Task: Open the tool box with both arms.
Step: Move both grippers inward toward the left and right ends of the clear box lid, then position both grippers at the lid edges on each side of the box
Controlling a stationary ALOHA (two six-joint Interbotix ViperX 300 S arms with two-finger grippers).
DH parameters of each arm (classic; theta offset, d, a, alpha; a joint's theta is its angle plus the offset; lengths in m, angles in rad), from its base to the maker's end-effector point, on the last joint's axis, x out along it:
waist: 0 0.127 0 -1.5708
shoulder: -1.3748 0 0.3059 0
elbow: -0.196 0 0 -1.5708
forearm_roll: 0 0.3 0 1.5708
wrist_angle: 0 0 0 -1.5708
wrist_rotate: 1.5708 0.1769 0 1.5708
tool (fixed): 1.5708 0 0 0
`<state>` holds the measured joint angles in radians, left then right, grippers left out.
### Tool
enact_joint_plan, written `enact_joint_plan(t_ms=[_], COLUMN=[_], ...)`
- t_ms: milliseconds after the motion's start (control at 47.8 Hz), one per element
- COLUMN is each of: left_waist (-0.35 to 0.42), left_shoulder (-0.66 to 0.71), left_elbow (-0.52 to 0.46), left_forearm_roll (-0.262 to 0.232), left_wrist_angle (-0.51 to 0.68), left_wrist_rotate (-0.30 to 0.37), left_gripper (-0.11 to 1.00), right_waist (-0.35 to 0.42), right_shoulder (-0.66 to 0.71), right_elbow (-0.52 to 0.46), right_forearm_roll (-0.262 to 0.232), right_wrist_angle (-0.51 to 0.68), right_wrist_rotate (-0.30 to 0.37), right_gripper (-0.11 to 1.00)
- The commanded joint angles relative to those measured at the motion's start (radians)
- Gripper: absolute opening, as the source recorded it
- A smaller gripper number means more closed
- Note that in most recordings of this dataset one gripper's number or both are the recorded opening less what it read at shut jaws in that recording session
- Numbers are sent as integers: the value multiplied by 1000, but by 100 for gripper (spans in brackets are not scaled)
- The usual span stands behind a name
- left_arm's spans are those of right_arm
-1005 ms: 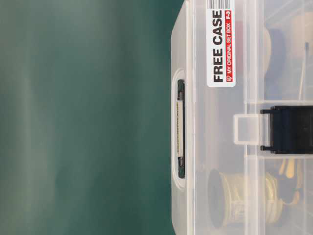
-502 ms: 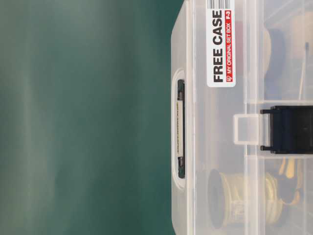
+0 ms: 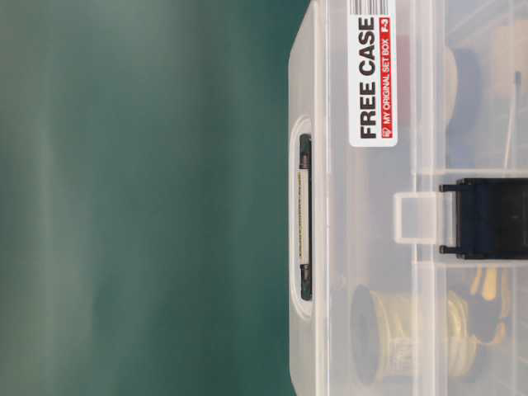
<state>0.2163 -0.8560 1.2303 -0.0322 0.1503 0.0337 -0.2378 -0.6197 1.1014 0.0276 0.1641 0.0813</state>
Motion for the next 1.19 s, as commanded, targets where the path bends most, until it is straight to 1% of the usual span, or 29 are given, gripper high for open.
enact_joint_plan(t_ms=[0,147,377,712,1172], left_waist=[15,29,29,29,29], left_shoulder=[51,115,178,190,233], left_elbow=[-9,-15,-26,-32,-51], left_forearm_roll=[-2,-2,-2,-2,-2], left_wrist_angle=[-8,-37,-143,-206,-272], left_wrist_rotate=[2,2,2,0,0], left_gripper=[89,89,89,89,89], right_waist=[-6,-14,-14,-14,-15], right_shoulder=[38,98,127,129,127], right_elbow=[-38,-61,-77,-81,-92], right_forearm_roll=[-2,-6,-6,-6,-6], right_wrist_angle=[-3,-9,-58,-91,-92], right_wrist_rotate=[2,0,0,0,-3], right_gripper=[83,84,84,84,84])
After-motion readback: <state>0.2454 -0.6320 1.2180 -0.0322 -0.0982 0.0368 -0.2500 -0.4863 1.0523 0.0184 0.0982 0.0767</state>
